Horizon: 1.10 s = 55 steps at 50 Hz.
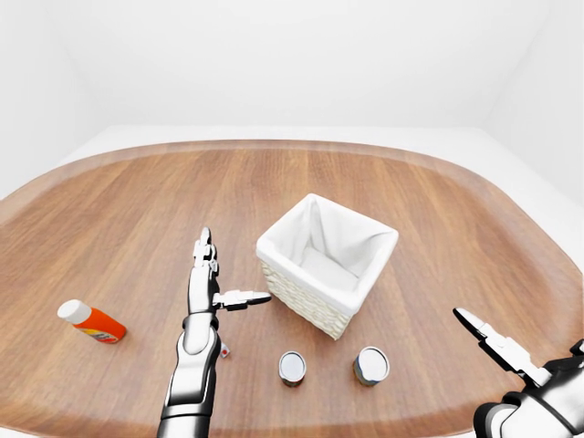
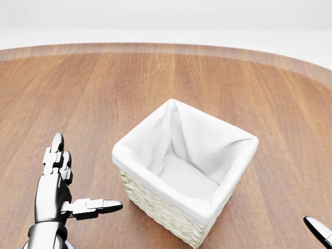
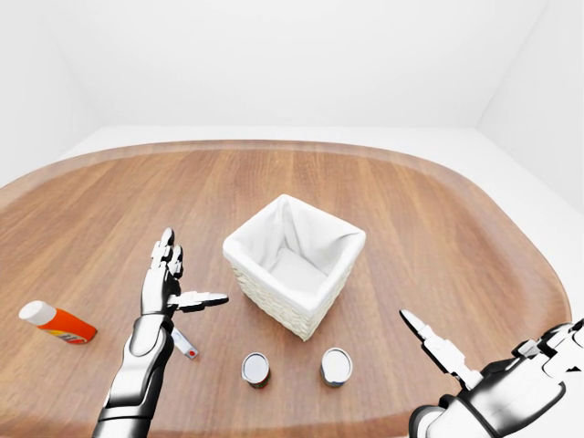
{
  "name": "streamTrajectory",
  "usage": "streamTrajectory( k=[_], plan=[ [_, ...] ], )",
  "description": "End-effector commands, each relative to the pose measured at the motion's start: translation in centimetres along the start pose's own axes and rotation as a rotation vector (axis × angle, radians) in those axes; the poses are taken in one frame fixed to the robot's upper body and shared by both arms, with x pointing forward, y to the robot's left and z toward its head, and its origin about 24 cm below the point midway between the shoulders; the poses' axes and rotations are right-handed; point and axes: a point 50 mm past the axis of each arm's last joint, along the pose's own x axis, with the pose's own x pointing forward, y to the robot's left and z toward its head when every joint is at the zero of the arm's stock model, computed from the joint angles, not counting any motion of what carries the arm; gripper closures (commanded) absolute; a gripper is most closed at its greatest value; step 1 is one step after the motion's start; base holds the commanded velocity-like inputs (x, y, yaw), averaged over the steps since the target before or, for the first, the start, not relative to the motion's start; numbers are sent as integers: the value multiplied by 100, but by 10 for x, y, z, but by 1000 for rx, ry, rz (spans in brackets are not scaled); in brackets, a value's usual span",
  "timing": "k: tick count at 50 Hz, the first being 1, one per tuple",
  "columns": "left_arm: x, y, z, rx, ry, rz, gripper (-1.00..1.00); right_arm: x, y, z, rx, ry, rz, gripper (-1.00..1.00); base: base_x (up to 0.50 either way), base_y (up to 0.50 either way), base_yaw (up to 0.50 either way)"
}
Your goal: Pick up the alphabet soup and the cream cheese box, and put them in the basket.
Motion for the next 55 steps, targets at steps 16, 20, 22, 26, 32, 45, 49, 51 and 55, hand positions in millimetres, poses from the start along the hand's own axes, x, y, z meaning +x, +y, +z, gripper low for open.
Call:
streamTrajectory(
  k=[16, 20, 22, 26, 32, 45, 49, 51, 55],
  plan=[
    [-13, 18, 28, -38, -48, 77, -100, 0, 0, 0, -9, -7, -4, -100, 0, 0, 0],
    [-15, 18, 27, 7, -44, 55, -100, 0, 0, 0, -10, -6, -3, -100, 0, 0, 0],
    [-21, 16, 32, 102, -71, 48, -100, 0, 1, -1, -14, -3, -2, -100, 0, 0, 0],
    [-25, 21, 34, 153, -94, 60, -100, 1, 1, -2, -17, -1, 0, -100, 0, 0, 0],
    [-28, 28, 39, 292, -148, 105, -100, 0, 0, 0, -14, -7, -5, -100, 0, 0, 0],
    [-36, 45, 30, 463, -88, 270, -100, 1, 0, -2, -14, -2, -8, -100, 0, 0, 0],
    [-33, 47, 36, 516, -86, 303, -100, 1, 0, -2, -15, -1, -9, -100, 0, 0, 0],
    [-34, 43, 48, 583, -139, 307, -100, 1, 0, -2, -17, -2, -7, -100, 0, 0, 0],
    [-37, 41, 65, 708, -225, 360, -100, 0, -1, -1, -15, -2, -8, -100, 0, 0, 0]
  ],
)
